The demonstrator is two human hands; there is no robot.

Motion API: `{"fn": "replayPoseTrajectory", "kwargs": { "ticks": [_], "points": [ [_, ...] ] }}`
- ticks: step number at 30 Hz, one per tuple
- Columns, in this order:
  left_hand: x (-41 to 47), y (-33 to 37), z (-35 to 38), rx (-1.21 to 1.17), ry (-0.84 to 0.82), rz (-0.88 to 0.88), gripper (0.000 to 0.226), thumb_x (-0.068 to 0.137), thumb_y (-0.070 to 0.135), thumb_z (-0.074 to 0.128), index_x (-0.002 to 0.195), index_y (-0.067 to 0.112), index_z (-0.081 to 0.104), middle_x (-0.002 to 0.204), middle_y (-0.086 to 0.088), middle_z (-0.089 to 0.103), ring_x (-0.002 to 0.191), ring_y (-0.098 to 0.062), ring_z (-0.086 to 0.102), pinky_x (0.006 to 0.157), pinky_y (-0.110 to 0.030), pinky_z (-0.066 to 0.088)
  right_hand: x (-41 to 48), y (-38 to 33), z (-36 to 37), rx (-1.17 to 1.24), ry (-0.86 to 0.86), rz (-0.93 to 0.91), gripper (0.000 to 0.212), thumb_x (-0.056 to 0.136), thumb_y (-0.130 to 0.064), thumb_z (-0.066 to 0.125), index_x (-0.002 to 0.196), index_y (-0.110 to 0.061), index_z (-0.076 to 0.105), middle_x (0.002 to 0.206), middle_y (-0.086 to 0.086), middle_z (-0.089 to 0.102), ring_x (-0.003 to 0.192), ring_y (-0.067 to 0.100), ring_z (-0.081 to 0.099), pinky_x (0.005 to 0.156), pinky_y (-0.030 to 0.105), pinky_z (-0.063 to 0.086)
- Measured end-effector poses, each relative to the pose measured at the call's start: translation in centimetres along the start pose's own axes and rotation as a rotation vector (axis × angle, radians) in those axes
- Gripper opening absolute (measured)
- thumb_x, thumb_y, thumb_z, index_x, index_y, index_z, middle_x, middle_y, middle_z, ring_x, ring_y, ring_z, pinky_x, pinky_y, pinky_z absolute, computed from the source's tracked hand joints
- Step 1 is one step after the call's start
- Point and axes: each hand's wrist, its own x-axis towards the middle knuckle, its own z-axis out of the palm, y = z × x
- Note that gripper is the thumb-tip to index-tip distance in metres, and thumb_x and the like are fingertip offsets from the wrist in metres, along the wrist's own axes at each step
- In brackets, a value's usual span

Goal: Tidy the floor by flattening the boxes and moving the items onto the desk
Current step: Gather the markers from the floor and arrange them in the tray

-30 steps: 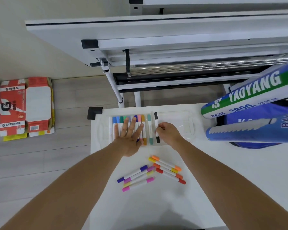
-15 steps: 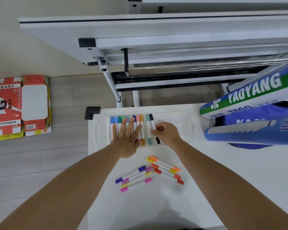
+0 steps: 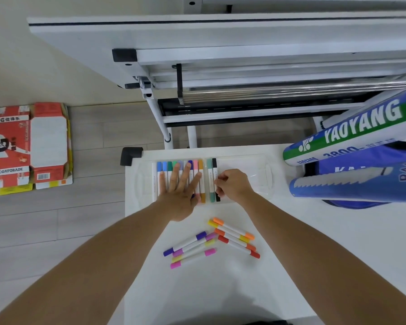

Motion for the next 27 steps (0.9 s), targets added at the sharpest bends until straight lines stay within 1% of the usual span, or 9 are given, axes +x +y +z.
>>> {"fn": "replayPoseTrajectory", "kwargs": {
  "ticks": [5, 8, 10, 13, 15, 18, 21, 23, 27],
  "points": [
    [0.0, 0.0, 0.0, 0.0, 0.009, 0.004, 0.07, 0.102, 0.06, 0.012, 0.145, 0.038, -0.037, 0.145, 0.003, -0.057, 0.132, -0.027, -0.053, 0.113, -0.064, -0.019, 0.8, 0.2, 0.1, -0.156, 0.027, 0.014, 0.018, 0.092, -0.028, 0.065, 0.089, -0.01, 0.067, 0.081, 0.003, 0.065, 0.07, 0.015, 0.061, 0.07, 0.021, 0.049],
    [0.1, -0.1, 0.2, 0.001, 0.016, -0.001, 0.07, 0.101, 0.06, 0.012, 0.145, 0.038, -0.038, 0.144, 0.004, -0.057, 0.133, -0.027, -0.052, 0.113, -0.065, -0.018, 1.4, -0.1, 0.2, -0.209, 0.049, 0.047, 0.023, 0.089, -0.033, 0.069, 0.09, -0.011, 0.066, 0.084, 0.004, 0.066, 0.075, 0.019, 0.062, 0.075, 0.025, 0.051],
    [0.1, 0.0, 0.2, 0.0, 0.02, -0.005, 0.07, 0.101, 0.061, 0.011, 0.144, 0.038, -0.039, 0.144, 0.004, -0.057, 0.133, -0.027, -0.052, 0.113, -0.065, -0.018, 1.2, 0.0, 0.1, -0.217, 0.068, 0.026, 0.023, 0.088, -0.033, 0.07, 0.09, -0.011, 0.065, 0.082, 0.002, 0.064, 0.076, 0.018, 0.061, 0.074, 0.024, 0.048],
    [0.0, 0.1, 0.1, 0.002, 0.007, -0.012, 0.069, 0.101, 0.061, 0.01, 0.144, 0.038, -0.039, 0.143, 0.004, -0.058, 0.132, -0.026, -0.053, 0.112, -0.065, -0.019, -0.6, 0.9, -0.2, -0.146, 0.079, -0.061, 0.017, 0.091, -0.027, 0.066, 0.084, -0.013, 0.061, 0.079, 0.0, 0.06, 0.073, 0.014, 0.058, 0.066, 0.019, 0.042],
    [-0.1, 0.1, -0.1, 0.003, -0.01, -0.019, 0.069, 0.101, 0.061, 0.009, 0.144, 0.038, -0.038, 0.143, 0.004, -0.058, 0.132, -0.026, -0.053, 0.112, -0.064, -0.02, -2.4, 2.3, -0.6, -0.135, 0.055, -0.135, 0.015, 0.093, -0.025, 0.062, 0.083, -0.014, 0.06, 0.079, -0.001, 0.061, 0.074, 0.013, 0.058, 0.067, 0.02, 0.045],
    [-0.1, 0.2, -0.2, 0.004, -0.021, -0.035, 0.068, 0.101, 0.061, 0.01, 0.144, 0.038, -0.038, 0.144, 0.003, -0.057, 0.132, -0.027, -0.052, 0.112, -0.064, -0.02, -5.2, 5.2, -0.8, -0.215, -0.076, -0.206, 0.012, 0.093, -0.026, 0.061, 0.084, -0.018, 0.062, 0.082, -0.004, 0.063, 0.077, 0.012, 0.06, 0.073, 0.024, 0.05],
    [-0.1, 0.2, -0.3, 0.004, -0.02, -0.039, 0.07, 0.101, 0.061, 0.011, 0.145, 0.036, -0.038, 0.144, 0.002, -0.057, 0.133, -0.028, -0.052, 0.112, -0.065, -0.018, -7.4, 8.5, -0.5, -0.376, -0.172, -0.239, 0.013, 0.091, -0.026, 0.06, 0.079, -0.023, 0.058, 0.081, -0.007, 0.058, 0.076, 0.014, 0.059, 0.069, 0.024, 0.047],
    [-0.1, 0.1, -0.2, 0.005, -0.017, -0.04, 0.071, 0.101, 0.061, 0.011, 0.144, 0.036, -0.039, 0.144, 0.002, -0.057, 0.133, -0.028, -0.052, 0.113, -0.065, -0.017, -8.2, 10.0, -0.3, -0.42, -0.178, -0.264, 0.007, 0.091, -0.025, 0.059, 0.085, -0.021, 0.062, 0.086, -0.005, 0.057, 0.078, 0.017, 0.058, 0.069, 0.026, 0.047],
    [-0.2, 0.2, -0.2, 0.017, -0.007, -0.042, 0.071, 0.101, 0.061, 0.011, 0.144, 0.036, -0.04, 0.144, 0.002, -0.057, 0.133, -0.028, -0.051, 0.113, -0.065, -0.017, -8.7, 10.7, 0.1, -0.453, -0.13, -0.301, 0.012, 0.094, -0.03, 0.055, 0.093, -0.022, 0.064, 0.091, -0.004, 0.058, 0.078, 0.018, 0.059, 0.074, 0.034, 0.053]
  ]
}}
